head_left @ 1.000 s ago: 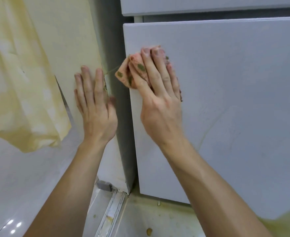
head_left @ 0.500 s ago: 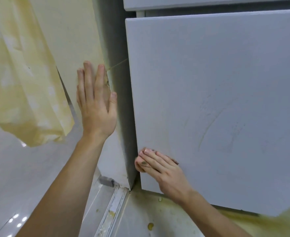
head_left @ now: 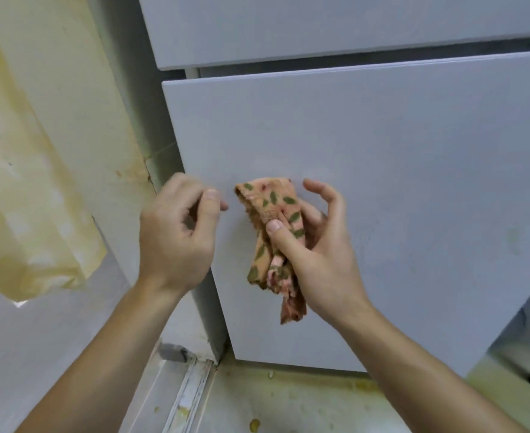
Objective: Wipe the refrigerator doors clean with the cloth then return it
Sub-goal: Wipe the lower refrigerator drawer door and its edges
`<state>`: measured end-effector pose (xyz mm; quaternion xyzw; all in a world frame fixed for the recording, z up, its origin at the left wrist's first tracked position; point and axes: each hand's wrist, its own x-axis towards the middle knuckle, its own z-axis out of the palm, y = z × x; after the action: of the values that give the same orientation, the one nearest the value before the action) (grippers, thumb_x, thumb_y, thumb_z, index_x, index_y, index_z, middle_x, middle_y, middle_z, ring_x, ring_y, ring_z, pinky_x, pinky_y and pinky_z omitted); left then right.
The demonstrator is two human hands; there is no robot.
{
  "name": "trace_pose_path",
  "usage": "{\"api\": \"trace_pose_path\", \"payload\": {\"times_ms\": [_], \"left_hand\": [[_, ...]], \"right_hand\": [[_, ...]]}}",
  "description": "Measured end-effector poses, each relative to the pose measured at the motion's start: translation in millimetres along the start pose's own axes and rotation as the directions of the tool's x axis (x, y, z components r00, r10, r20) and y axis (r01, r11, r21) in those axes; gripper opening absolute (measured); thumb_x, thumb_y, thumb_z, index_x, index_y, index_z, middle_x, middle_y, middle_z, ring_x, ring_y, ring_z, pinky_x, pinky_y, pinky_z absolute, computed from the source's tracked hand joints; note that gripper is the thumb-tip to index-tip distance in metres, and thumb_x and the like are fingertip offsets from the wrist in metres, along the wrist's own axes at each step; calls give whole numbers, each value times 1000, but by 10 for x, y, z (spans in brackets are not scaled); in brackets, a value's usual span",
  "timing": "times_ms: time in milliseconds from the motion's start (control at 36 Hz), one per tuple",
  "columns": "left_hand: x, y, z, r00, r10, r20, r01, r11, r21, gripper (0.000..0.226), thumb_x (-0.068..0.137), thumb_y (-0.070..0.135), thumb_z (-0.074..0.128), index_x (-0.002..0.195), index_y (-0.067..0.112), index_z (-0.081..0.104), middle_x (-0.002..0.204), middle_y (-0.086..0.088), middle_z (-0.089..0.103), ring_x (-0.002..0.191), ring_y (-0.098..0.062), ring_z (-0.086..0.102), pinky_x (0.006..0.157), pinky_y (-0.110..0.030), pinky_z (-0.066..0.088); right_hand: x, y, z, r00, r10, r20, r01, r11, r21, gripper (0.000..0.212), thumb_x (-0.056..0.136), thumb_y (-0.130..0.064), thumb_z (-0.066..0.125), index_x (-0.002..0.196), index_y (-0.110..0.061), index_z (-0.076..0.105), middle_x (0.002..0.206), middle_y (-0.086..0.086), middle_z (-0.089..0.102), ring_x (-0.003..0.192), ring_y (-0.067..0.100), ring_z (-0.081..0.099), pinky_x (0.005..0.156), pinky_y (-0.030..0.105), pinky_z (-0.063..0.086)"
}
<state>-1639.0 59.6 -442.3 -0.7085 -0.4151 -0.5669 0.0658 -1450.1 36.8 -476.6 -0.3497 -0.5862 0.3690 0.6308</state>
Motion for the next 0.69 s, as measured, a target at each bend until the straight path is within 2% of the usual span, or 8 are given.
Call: {"api": "trace_pose_path", "payload": {"times_ms": [56,139,194,250,333,417,500,694], "left_hand": [[-73,145,-29,950,-124,286,181,967,-182,47,106,45,43,87,17,75,84,4,71,81,-18,67,72,-38,54],[-169,254,-3,794,-246,556,443,860,-252,55,100,71,43,105,27,75,102,6,78,99,-16,73,82,-34,59],[-194,258,15,750,-289,595,511,824,-243,43,99,63,52,114,29,74,109,8,78,105,-14,74,86,-34,59],[-195,203,-1,717,-354,601,565,800,-202,30,98,48,60,113,26,75,106,7,79,103,-12,74,90,-39,58],[-205,79,-91,623,-417,662,645,753,-133,17,105,29,63,115,26,77,106,4,81,104,-13,76,97,-41,57],[-189,5,-202,497,-472,728,745,662,-79,15,104,25,64,111,25,78,103,0,82,97,-15,78,80,-27,60],[-173,-72,-275,407,-511,757,784,621,-3,22,99,30,68,108,11,77,101,-9,81,91,-20,77,80,-36,57],[-264,-158,-392,212,-464,860,821,562,101,50,83,43,75,107,-1,72,96,-12,80,87,-21,77,68,-25,59]], "right_hand": [[-7,-57,-1,998,56,-26,-53,995,81,44,96,-27,73,125,-31,41,111,-3,77,95,18,76,87,39,61],[-14,-126,15,997,70,-33,-69,997,39,22,99,-27,72,112,-23,55,103,-3,77,97,12,75,82,29,59],[-19,-155,1,994,102,38,-101,994,-33,12,105,-35,61,110,-26,67,108,-12,77,103,4,73,90,29,58],[-12,-164,-52,979,141,150,-121,983,-136,26,110,-40,51,111,-32,75,124,-25,72,117,-7,65,106,33,52],[8,-202,-129,925,175,338,-82,959,-271,23,105,-42,57,115,-40,77,149,-30,53,134,-10,51,118,38,43],[-23,-231,-177,878,199,436,44,872,-488,35,88,-61,66,120,-47,67,152,-33,41,133,-7,50,114,37,48],[-123,-237,-136,862,169,478,187,771,-609,57,73,-74,70,116,-43,48,136,-31,37,122,-6,49,102,36,54],[-430,32,170,786,276,553,226,704,-673,68,72,-70,79,116,-42,36,118,-22,37,108,-1,44,88,29,50]]}}
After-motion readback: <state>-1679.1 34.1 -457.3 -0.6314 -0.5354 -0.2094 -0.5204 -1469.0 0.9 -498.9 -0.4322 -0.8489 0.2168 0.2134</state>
